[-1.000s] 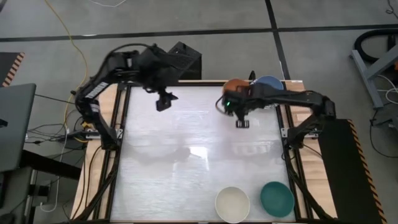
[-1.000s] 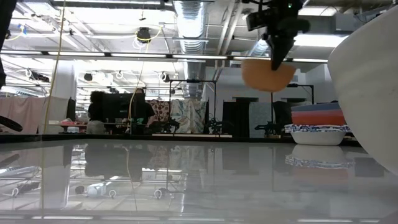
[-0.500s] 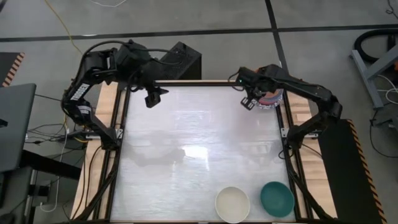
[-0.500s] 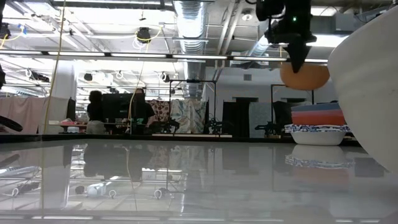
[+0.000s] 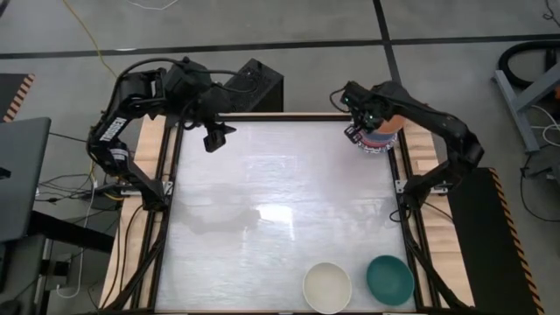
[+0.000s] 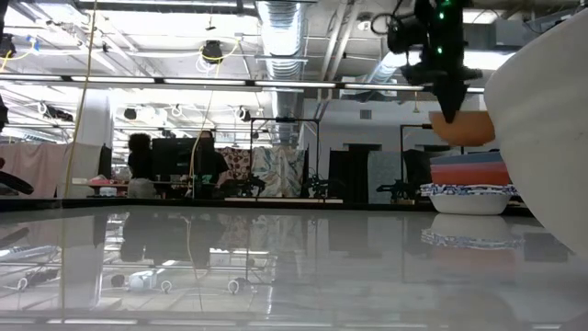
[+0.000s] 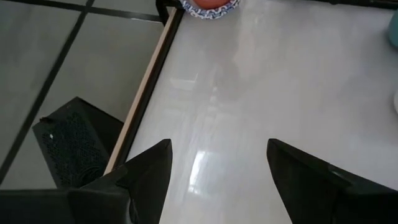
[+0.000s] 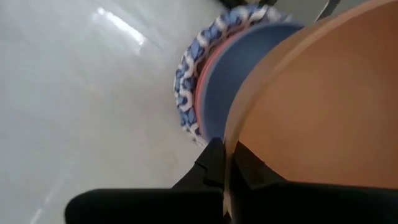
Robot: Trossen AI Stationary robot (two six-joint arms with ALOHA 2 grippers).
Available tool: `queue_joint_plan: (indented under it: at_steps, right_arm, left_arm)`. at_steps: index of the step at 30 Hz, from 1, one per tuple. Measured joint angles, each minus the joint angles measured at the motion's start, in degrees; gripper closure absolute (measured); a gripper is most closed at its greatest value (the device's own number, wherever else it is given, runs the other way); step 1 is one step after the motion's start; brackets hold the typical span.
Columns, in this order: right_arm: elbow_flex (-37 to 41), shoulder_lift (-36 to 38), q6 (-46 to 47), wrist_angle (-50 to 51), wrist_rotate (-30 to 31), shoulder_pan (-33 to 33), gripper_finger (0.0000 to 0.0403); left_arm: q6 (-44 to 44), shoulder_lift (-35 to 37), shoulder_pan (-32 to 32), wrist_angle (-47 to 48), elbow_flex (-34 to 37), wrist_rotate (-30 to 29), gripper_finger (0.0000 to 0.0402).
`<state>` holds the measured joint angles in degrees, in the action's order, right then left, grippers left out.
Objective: Nest bowls inside each other
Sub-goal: Stack the brown bowl on top of the blue bowl
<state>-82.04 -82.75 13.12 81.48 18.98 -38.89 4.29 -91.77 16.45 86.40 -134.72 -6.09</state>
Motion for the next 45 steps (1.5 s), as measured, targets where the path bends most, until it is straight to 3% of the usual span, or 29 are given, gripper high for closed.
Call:
queue_joint_plan:
  at_steps: [6,16,28,45]
  right_arm:
    - [7.1,-0.1,-1.0,-5.9,-0.8,-0.2,0.0391]
    - [12.3,0.0,-4.3,-11.6,-5.5,-3.0,0.0391]
    - [13.0,0.0,-7.0,-12.8,-8.1,-5.9,0.0388]
    - [12.9,0.5,-8.6,-13.0,-8.6,-5.8,0.023]
  left_arm:
    - [0.0,0.0,0.0,0.3,0.0,-0.5,0.015]
    - [-0.1,0.0,0.0,0.3,0.0,-0.7,0.015]
    - [0.3,0.0,0.0,0.2,0.0,-0.6,0.015]
    - [0.4,0.0,0.0,0.2,0.0,-0.8,0.015]
